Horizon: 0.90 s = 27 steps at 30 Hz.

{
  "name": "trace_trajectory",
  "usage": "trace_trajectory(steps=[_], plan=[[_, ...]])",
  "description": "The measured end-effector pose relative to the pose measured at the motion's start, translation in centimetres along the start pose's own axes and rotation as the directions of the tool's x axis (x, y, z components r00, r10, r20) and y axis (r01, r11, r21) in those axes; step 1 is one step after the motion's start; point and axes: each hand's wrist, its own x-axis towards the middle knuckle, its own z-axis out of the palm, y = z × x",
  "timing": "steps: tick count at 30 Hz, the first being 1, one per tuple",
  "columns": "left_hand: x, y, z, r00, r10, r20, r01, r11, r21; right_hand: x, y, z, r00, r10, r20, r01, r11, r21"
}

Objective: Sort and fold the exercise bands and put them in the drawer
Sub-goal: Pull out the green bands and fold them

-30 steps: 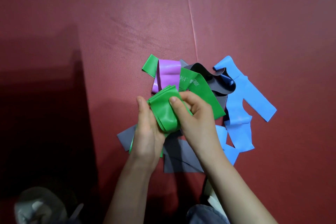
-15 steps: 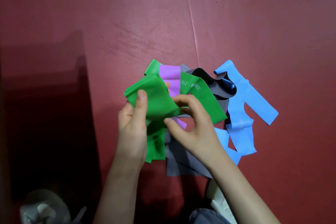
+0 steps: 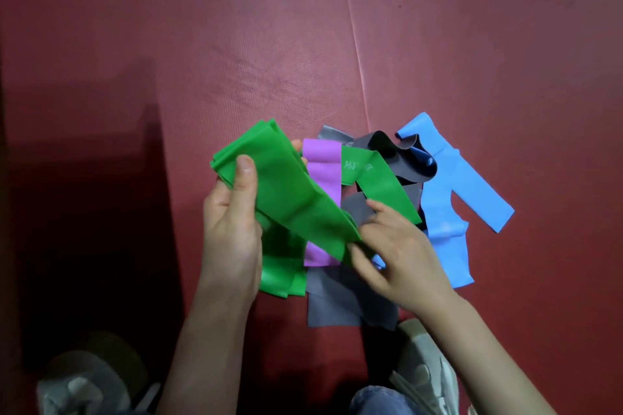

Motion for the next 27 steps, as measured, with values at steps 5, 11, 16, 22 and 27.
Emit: trace_trajectory(steps=[5, 11, 16, 22, 27], plan=[[-0.1, -0.2, -0.1, 1.0, -0.006, 0.011, 0.006, 1.0, -0.003, -2.2, -2.4, -0.6, 0.995, -0.096, 0.007, 0.095, 0.993, 0.071], [-0.1, 0.1, 0.0, 0.996, -0.035, 0.082, 0.029, 0.997, 0.073, -3.6, -5.3, 2.1, 0.848, 0.293, 0.442, -0.505, 0.699, 0.506], [-0.2, -0.1, -0.2, 0.985, -0.064, 0.161, 0.024, 0.972, 0.235, -1.5, -5.1, 5.4, 0.755, 0.421, 0.503, -0.655, 0.522, 0.546], [-0.3, -1.0, -0.4, 0.985, -0.096, 0.141, 0.064, 0.974, 0.216, 1.8, -3.6, 2.5, 0.841, 0.522, 0.143, -0.54, 0.787, 0.298], [-0.4, -1.3, -0.7, 0.981, -0.172, 0.087, 0.17, 0.985, 0.023, 7.8, -2.2, 0.9, 0.854, 0.514, -0.08, -0.412, 0.761, 0.501]])
